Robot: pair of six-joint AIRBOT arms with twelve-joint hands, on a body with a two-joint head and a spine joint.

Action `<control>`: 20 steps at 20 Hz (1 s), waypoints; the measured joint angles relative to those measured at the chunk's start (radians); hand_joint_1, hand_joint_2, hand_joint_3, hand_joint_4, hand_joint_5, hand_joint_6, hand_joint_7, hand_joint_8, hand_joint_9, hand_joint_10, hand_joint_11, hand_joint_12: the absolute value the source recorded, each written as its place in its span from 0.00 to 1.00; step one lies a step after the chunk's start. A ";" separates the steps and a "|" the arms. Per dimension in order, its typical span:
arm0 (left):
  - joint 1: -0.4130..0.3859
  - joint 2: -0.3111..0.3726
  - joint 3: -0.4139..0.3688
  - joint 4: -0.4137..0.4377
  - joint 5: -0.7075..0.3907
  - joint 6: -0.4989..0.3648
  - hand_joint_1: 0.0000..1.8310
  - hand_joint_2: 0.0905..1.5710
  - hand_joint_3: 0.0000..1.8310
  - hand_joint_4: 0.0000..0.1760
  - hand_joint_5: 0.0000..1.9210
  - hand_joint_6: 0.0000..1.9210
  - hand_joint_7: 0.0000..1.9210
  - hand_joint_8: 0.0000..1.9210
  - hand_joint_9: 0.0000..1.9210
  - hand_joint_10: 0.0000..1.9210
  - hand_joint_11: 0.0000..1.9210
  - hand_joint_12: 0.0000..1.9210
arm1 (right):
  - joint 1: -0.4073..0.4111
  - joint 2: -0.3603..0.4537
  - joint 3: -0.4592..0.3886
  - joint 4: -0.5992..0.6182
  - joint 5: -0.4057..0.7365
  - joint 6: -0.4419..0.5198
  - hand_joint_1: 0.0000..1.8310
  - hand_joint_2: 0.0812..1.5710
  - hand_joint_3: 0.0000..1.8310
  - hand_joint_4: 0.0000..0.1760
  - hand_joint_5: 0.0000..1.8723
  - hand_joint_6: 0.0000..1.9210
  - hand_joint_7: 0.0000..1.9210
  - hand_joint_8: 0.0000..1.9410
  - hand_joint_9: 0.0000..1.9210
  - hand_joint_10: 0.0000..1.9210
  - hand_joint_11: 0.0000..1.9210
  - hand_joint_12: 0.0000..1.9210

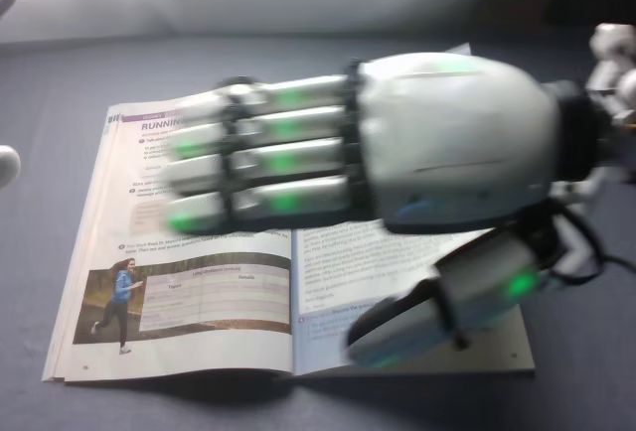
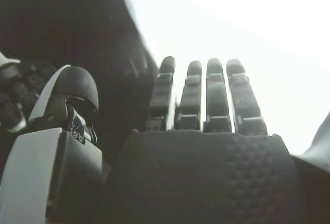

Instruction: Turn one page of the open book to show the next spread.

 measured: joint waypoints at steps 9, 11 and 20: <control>0.024 -0.013 0.002 -0.023 0.033 -0.011 0.00 0.82 0.00 0.23 0.01 0.00 0.00 0.00 0.00 0.00 0.00 0.00 | -0.145 0.208 -0.063 -0.080 -0.301 0.146 0.00 0.78 0.01 0.00 0.00 0.00 0.00 0.00 0.00 0.00 0.00 0.00; 0.057 -0.012 0.002 -0.055 0.034 -0.011 0.00 0.81 0.00 0.25 0.00 0.00 0.00 0.00 0.00 0.00 0.00 0.00 | -0.163 0.212 -0.061 -0.053 -0.348 0.148 0.00 0.79 0.01 0.00 0.00 0.00 0.00 0.00 0.00 0.00 0.00 0.00; 0.108 -0.015 -0.004 -0.091 0.072 -0.030 0.00 0.85 0.01 0.02 0.01 0.00 0.00 0.00 0.00 0.00 0.00 0.00 | -0.240 0.198 -0.030 -0.034 -0.468 0.148 0.00 0.78 0.00 0.00 0.00 0.00 0.00 0.00 0.00 0.00 0.00 0.00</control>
